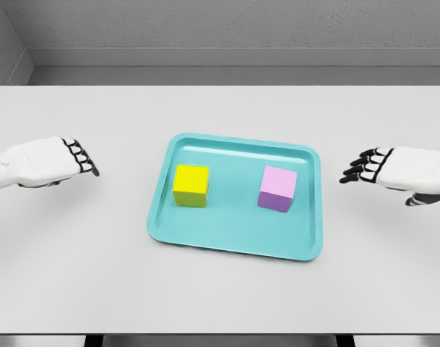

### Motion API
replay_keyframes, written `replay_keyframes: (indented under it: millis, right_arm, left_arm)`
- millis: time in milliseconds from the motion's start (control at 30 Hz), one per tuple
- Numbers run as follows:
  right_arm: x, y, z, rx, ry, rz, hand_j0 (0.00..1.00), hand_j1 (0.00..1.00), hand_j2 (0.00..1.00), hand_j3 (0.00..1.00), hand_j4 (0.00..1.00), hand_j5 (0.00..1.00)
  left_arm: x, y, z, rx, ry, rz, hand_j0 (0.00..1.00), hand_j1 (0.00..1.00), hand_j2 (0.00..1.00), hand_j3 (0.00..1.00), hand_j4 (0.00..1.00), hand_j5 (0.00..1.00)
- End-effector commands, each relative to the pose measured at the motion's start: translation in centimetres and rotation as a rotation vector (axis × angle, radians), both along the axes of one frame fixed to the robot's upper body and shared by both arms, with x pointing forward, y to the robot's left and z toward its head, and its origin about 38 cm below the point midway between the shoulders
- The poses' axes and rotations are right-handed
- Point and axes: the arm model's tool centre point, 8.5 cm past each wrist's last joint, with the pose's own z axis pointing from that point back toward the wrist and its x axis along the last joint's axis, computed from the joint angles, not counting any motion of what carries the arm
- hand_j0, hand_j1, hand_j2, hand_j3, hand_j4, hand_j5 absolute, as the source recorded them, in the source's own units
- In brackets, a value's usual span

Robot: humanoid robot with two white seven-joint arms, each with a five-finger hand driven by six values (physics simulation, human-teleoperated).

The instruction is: Push two cubes

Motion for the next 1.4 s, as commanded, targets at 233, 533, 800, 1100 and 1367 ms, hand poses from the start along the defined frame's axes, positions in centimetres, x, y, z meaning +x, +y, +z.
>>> replay_keyframes:
  millis: [233,533,800,1100,1367]
  right_arm:
    - [0.3,3.2,-2.3,0.079,-0.048,0.056,1.00,1.00,1.00,1.00,1.00,1.00]
    - [3.2,4.7,-3.7,0.014,-0.134,0.041,0.69,0.69,0.69,0.69,0.69,0.69]
    - [4.6,4.1,-4.9,0.112,-0.107,-0.030,0.68,0.68,0.68,0.68,0.68,0.68]
    - [3.9,4.0,-5.3,0.169,-0.060,-0.033,0.68,0.68,0.68,0.68,0.68,0.68]
    - [1.6,6.3,-5.6,0.168,-0.046,0.053,0.68,0.68,0.68,0.68,0.68,0.68]
  left_arm:
    - [1.1,-0.7,-0.9,0.038,0.037,-0.003,0.75,0.75,0.75,0.75,0.75,0.75]
    - [2.2,-4.8,-0.6,-0.019,0.015,-0.080,0.75,0.75,0.75,0.75,0.75,0.75]
    - [2.1,-6.5,-0.1,-0.048,0.002,-0.120,0.75,0.75,0.75,0.75,0.75,0.75]
    - [2.3,-8.5,-0.1,-0.077,-0.007,-0.153,0.75,0.75,0.75,0.75,0.75,0.75]
    - [2.3,-10.2,-0.3,-0.113,-0.007,-0.177,0.75,0.75,0.75,0.75,0.75,0.75]
